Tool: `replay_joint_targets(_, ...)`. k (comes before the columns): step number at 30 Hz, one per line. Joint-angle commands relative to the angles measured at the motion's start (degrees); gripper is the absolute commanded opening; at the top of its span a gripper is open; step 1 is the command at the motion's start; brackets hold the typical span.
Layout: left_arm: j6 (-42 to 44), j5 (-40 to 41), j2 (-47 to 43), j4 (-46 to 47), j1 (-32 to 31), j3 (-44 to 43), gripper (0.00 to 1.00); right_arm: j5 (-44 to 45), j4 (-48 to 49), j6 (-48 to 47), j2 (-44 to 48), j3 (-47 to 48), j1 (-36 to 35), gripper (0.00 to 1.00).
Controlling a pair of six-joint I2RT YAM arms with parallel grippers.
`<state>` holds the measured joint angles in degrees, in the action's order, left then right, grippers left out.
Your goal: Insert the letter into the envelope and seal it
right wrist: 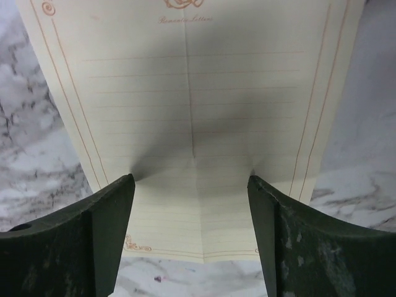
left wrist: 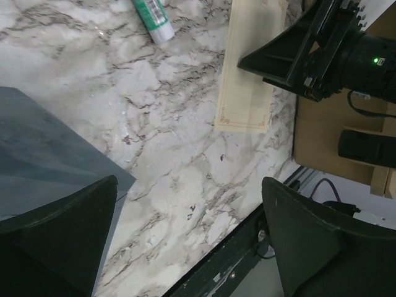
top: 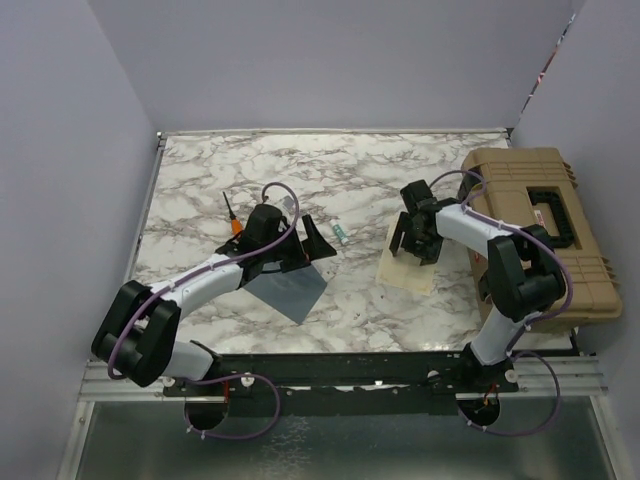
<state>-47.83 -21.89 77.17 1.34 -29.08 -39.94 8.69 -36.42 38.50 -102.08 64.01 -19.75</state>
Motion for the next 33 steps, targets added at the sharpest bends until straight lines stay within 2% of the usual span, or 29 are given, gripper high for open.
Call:
replay_joint_targets(1, -4.02, -0.87, 2.67, 8.48, -3.66, 1.18, 0.98, -9.04, -1.71, 5.71, 3.01, -7.36, -1.67, 0.76)
replay_joint_targets(8, -6.22, -0.01, 9.73, 9.8, -8.91, 0.33, 0.93, -17.55, 0.69, 14.05, 10.85, -13.95, -3.02, 0.75)
replay_joint_targets(14, -7.07, 0.67, 19.63, 5.91, -13.58, -6.08, 0.79, -18.29, 2.12, 19.04, 12.87, -15.97, -3.07, 0.75)
replay_joint_targets(17, -8.92, 2.38, 21.97, 1.85, -14.88, -7.24, 0.78, -18.24, 2.59, 20.16, 12.62, -15.88, -3.09, 0.75)
replay_joint_targets(25, -21.44, 6.65, 23.04, 1.44, -16.58, -1.2, 0.78, -19.42, 7.58, 26.89, 14.78, -19.29, -3.1, 0.75)
replay_joint_targets(33, -25.95, 9.55, 21.81, 11.05, -19.08, 2.39, 0.79, -24.15, 12.28, 31.44, 14.31, -21.12, -3.1, 0.75)
